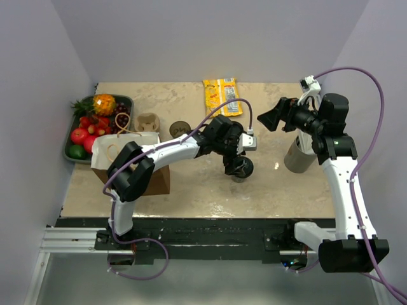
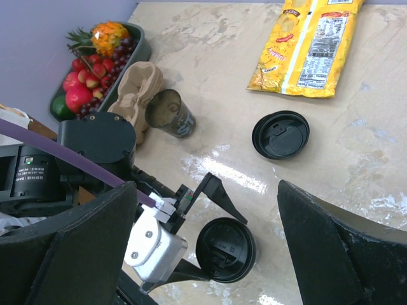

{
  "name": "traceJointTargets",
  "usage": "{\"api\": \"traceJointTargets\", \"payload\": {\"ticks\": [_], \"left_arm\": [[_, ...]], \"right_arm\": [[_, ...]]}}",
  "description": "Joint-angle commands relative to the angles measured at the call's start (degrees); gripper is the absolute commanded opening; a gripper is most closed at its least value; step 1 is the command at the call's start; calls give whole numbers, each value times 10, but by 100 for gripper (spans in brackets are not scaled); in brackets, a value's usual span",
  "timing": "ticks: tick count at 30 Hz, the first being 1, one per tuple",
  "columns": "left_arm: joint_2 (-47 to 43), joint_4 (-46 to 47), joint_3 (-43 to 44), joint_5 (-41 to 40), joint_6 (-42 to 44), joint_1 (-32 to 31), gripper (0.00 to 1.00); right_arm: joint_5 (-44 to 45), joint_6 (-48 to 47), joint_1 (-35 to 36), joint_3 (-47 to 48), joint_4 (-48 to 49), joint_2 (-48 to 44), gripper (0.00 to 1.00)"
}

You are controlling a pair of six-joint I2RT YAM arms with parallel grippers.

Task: Pack the takeout coffee

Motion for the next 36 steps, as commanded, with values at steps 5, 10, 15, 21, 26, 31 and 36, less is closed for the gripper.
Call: {"api": "traceJointTargets", "payload": {"ticks": [5,10,15,21,26,31,36], "left_arm": [[-29,12,-14,-13,-2,-2,98],[-28,15,-15,-13,-1,-2,96],[-26,10,-14,-15,7,-2,93],[-32,-10,0,1,8,-2,86],[-48,-38,26,21,2,3,84],[-76,-101,67,48,3,17,81],[-135,-197,119,47,16,56,79]], "right_arm": [[-11,10,0,-3,30,-6,95],[-11,11,0,-3,33,-5,95],[-9,12,0,-5,34,-7,95],[-6,15,0,-3,33,-5,95],[-2,11,0,6,33,-1,95],[0,8,0,9,32,4,95],[5,-8,0,28,26,14,95]]}}
